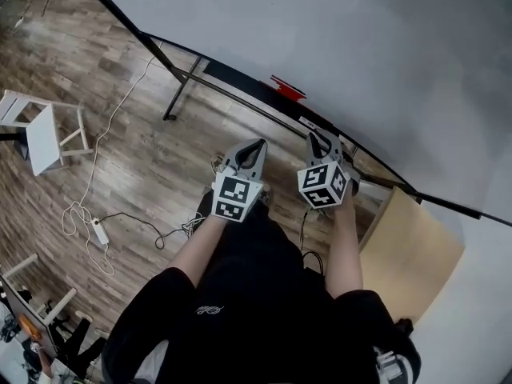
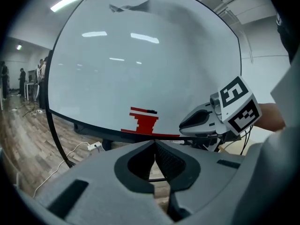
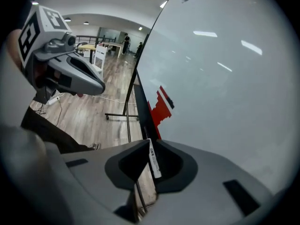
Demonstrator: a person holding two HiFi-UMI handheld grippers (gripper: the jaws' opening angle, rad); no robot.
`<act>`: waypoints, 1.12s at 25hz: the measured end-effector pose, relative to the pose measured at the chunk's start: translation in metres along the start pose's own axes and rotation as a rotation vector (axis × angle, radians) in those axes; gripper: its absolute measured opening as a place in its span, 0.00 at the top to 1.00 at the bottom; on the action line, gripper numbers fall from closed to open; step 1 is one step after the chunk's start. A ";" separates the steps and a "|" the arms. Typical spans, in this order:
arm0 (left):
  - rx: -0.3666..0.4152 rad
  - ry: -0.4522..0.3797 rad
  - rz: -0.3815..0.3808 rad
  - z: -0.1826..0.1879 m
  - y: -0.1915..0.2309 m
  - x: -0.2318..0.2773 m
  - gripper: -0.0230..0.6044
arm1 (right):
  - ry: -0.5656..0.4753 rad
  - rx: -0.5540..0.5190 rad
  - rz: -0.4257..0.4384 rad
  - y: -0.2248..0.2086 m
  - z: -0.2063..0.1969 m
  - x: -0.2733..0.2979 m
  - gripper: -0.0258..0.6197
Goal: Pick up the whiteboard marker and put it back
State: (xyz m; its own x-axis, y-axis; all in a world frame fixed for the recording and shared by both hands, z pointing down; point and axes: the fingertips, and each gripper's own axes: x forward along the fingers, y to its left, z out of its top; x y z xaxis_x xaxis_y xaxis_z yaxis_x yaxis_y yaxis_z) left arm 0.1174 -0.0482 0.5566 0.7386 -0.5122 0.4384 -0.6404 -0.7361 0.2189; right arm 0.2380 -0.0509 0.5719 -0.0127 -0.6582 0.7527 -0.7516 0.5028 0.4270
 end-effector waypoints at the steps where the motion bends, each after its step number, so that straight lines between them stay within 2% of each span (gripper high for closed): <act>1: -0.007 0.011 0.003 -0.004 0.005 0.001 0.95 | 0.023 -0.021 0.011 0.001 -0.001 0.006 0.91; 2: -0.017 0.022 0.009 -0.008 0.011 0.002 0.95 | 0.048 -0.043 0.025 0.003 -0.003 0.011 0.78; 3: -0.027 0.031 0.019 -0.010 0.018 0.001 0.95 | 0.070 -0.066 0.039 0.005 -0.004 0.016 0.75; 8: -0.055 0.038 0.068 -0.016 0.051 -0.001 0.95 | 0.172 -0.150 0.058 0.008 -0.013 0.047 0.76; 13: -0.084 0.033 0.126 -0.018 0.075 -0.012 0.95 | 0.221 -0.205 0.105 0.013 -0.019 0.071 0.75; 20: -0.095 0.036 0.163 -0.022 0.084 -0.018 0.95 | 0.279 -0.263 0.090 0.013 -0.032 0.088 0.75; 28: -0.100 0.062 0.160 -0.029 0.082 -0.017 0.95 | 0.312 -0.288 0.097 0.018 -0.038 0.095 0.77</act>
State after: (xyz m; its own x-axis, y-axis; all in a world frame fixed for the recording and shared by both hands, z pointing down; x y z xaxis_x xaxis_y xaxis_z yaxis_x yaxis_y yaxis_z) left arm 0.0461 -0.0874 0.5927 0.6133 -0.5887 0.5266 -0.7687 -0.5982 0.2264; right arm 0.2486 -0.0836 0.6702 0.1586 -0.4217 0.8927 -0.5414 0.7190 0.4358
